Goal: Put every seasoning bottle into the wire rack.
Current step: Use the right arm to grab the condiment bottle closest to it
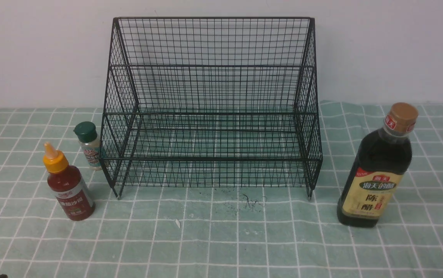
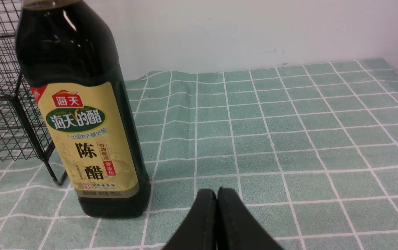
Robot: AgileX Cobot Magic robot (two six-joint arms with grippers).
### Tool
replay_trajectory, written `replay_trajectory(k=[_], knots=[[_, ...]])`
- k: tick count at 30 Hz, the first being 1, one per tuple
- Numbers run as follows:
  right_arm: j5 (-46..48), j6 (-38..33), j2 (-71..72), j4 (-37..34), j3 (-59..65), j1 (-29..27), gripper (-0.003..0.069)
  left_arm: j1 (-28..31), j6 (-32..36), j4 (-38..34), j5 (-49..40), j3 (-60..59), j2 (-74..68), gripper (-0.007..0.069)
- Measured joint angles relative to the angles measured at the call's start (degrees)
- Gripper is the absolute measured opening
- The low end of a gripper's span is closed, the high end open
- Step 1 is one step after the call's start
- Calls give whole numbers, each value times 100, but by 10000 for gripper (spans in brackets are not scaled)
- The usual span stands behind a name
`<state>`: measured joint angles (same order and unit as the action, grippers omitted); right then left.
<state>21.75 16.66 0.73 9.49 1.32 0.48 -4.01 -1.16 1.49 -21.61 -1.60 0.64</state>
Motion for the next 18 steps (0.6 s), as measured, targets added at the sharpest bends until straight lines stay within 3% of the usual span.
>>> replay_trajectory(k=[18], knots=[[0,0,0,0,0,0,-9,0,24,86,0,0,0,-6]])
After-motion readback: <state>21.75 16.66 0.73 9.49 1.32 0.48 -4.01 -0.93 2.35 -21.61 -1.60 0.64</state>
